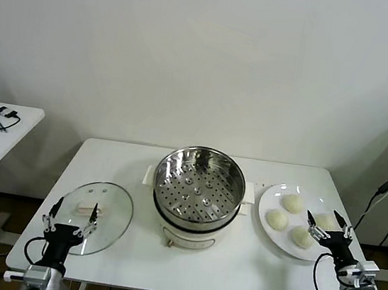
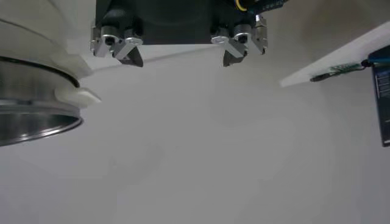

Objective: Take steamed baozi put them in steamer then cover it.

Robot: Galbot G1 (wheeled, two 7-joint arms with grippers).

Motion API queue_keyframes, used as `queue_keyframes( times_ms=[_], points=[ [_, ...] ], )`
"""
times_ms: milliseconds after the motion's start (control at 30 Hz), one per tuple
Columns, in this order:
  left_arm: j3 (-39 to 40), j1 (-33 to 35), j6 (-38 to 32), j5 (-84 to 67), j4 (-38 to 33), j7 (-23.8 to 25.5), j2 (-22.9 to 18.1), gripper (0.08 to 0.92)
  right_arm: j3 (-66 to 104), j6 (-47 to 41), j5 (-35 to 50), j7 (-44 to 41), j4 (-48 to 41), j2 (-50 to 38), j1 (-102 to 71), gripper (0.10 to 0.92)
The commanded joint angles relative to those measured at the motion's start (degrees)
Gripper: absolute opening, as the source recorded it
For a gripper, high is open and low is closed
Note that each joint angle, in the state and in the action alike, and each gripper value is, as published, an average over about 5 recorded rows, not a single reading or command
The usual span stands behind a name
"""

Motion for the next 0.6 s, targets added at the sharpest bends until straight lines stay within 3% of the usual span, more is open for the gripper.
queue_keyframes(
  times_ms=[33, 300, 467, 600],
  points=[
    [0.13, -0.19, 0.41, 0.38, -0.05, -0.45, 0.74, 0.823, -1.53, -5.50, -6.80, -5.30, -2.33, -5.15, 3.96, 0.823],
    [0.31, -0.47, 0.49, -0.29, -0.01, -0.61, 1.71, 0.823, -22.06, -6.84, -23.65, -31.16, -16.16, -21.69, 29.01, 0.823],
    [0.05, -0.52, 0.48, -1.08, 0.40, -0.73, 2.07, 0.823, -42.49, -2.12, -33.21, -42.47, -26.95, -21.51, 51.79, 0.823],
    [-0.32, -0.61, 0.62, -1.47, 0.66, -0.89, 2.39, 0.823, -54.38, 0.18, -37.70, -46.67, -33.86, -18.25, 63.82, 0.823]
  ],
)
